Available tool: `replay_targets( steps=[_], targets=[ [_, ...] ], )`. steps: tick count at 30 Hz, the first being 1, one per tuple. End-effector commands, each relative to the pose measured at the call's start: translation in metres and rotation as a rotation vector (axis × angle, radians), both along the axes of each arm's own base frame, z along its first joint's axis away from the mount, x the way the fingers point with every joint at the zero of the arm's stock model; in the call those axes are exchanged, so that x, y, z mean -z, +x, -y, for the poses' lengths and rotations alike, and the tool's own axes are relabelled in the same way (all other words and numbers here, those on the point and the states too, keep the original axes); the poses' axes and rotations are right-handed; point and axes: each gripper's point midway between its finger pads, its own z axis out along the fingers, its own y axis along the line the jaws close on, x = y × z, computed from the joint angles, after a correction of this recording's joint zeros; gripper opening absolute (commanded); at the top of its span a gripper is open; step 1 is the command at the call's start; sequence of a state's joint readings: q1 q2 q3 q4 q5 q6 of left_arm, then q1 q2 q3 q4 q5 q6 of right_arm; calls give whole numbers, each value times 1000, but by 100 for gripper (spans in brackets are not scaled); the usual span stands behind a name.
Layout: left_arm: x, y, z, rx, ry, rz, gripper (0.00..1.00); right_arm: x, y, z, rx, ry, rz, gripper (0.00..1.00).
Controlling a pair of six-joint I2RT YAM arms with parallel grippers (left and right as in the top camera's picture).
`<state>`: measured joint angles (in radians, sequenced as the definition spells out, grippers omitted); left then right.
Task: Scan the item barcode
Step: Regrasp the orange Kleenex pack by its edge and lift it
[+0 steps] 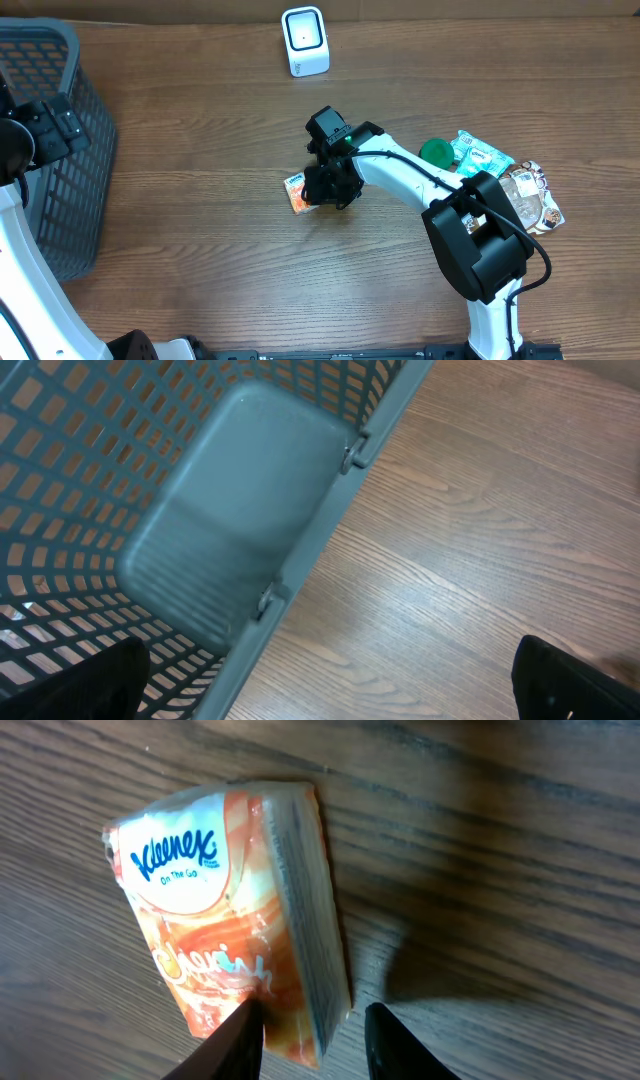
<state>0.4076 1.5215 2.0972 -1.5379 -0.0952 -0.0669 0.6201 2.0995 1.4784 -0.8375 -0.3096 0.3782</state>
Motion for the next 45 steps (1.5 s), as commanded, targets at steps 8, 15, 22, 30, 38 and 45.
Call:
replay_targets(
  steps=[8, 15, 22, 30, 38, 45],
  targets=[
    [-3, 0, -3, 7, 20, 2, 99, 8, -6, -4, 77, 14, -22, 29],
    [-3, 0, -3, 7, 20, 1, 100, 21, -17, 1, 98, 13, -58, 7],
    [-3, 0, -3, 7, 20, 1, 100, 0, -14, -1, 112, 71, -117, 4],
    [-3, 0, -3, 7, 20, 1, 100, -123, -6, -14, -6, 602, -206, 4],
    [-3, 0, -3, 7, 20, 2, 100, -212, 12, 25, -11, 1050, -271, 4],
    [-3, 0, -3, 7, 20, 2, 100, -236, 30, 58, 52, 1185, -302, 4]
  ],
)
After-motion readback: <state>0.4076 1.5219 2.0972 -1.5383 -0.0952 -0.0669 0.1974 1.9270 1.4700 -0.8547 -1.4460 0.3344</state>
